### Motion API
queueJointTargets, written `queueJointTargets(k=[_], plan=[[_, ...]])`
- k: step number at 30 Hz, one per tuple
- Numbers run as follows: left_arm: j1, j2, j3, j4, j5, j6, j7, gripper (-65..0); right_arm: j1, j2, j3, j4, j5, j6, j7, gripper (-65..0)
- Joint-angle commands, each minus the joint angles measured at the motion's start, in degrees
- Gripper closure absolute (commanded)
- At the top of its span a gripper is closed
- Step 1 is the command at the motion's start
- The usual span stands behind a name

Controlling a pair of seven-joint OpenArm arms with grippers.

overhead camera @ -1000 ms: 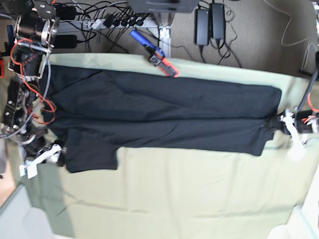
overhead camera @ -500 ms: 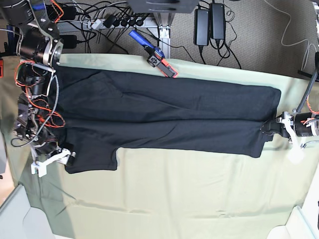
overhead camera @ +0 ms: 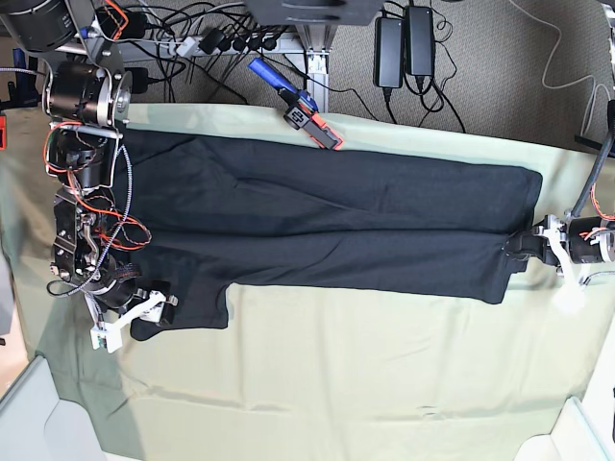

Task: Fold the T-shirt properly
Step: 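Regrasp the sleeve end with the right gripper and lift it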

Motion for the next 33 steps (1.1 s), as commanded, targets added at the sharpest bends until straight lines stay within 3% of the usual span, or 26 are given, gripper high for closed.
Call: queueJointTargets(k=[1,6,10,12,18,22,28,33], plan=[[-1.2,-1.3,-0.5,0.7,-0.9,-0.9,-1.0,0.0,1.0,0.2,-0.2,1.4,0.3,3.7,-1.2,-40.5],[-1.2,-1.2,-0.5,0.7,-0.4,-0.9,-1.0,0.0,1.0,0.2,-0.2,5.4,0.3,3.7,-3.3,-38.4],[-1.2,-1.2,-0.5,0.7,-0.4,-0.9,-1.2,0.0,1.0,0.2,-0.2,6.6,0.3,3.7,-4.9,-11.3],[-1.2,-1.2,-0.5,0.7,-0.4,-0.9,-1.2,0.0,0.9,0.2,-0.2,6.6,0.3,3.7,-4.9,-0.9],[-1.2,-1.3,-0.5,0.7,-0.3,-0.9,-1.2,0.0,0.9,0.2,-0.2,6.8,1.0,3.7,-6.7,0.0],[-1.2,-1.3,-0.5,0.7,-0.1,-0.9,-1.1,0.0,0.8,0.2,-0.2,9.8,6.5,3.8,-13.8,0.0],[-1.2,-1.5,-0.5,1.1,-0.4,-0.9,-0.7,0.0,-5.0,0.6,-0.2,25.9,10.6,4.1,-20.0,0.0],[-1.2,-1.5,-0.5,1.1,-0.1,-0.9,-0.5,0.0,-13.1,3.4,-0.3,37.3,15.7,4.4,-22.4,0.0]])
